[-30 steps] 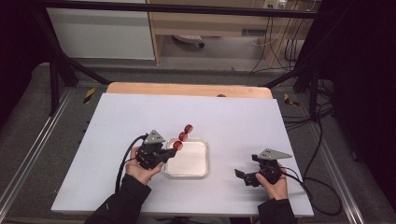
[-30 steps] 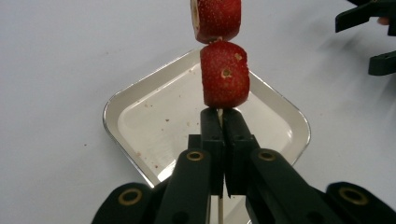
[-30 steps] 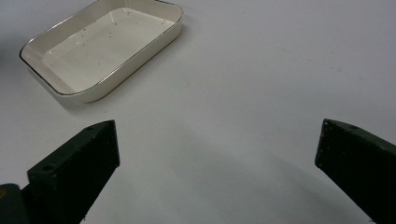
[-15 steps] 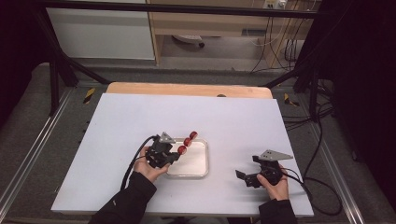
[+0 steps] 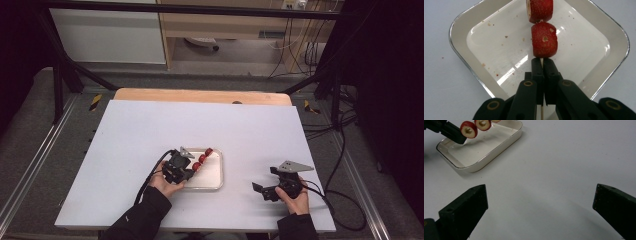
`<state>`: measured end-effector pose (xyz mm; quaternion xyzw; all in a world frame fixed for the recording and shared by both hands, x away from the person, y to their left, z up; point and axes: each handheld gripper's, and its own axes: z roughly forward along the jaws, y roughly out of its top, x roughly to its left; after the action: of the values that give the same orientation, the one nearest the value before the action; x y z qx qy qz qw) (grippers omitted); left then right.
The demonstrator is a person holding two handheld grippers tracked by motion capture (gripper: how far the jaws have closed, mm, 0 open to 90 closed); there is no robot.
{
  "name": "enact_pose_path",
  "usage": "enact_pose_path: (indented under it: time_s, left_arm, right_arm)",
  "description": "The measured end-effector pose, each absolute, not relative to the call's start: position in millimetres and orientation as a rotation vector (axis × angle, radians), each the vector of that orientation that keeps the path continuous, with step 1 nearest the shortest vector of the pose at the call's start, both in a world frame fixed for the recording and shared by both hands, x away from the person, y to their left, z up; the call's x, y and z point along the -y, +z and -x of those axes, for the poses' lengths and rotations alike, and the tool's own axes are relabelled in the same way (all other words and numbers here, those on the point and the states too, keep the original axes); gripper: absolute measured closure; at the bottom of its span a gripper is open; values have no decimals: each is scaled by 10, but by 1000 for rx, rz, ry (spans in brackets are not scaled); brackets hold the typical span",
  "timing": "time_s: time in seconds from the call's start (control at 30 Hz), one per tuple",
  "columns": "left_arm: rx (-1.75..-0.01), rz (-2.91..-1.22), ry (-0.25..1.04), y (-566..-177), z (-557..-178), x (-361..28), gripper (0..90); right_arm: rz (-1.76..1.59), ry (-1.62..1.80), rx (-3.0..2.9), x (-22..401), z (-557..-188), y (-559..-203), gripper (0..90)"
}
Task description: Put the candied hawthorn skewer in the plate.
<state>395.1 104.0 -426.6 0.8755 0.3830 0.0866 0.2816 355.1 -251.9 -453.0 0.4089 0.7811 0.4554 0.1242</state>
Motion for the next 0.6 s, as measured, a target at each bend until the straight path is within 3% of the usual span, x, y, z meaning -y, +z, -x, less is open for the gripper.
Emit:
enact_pose_path:
  time_s: [0.4, 0.6]
  left_arm:
    - [-1046, -2364, 260, -4295, -3943, -1001, 877]
    - [-1026, -2344, 263, -4278, -3929, -1035, 820]
  right_arm:
    - [-1195, 1341, -2271, 2521, -3546, -4521, 4]
    - [-1194, 1342, -2271, 2521, -3544, -4520, 4]
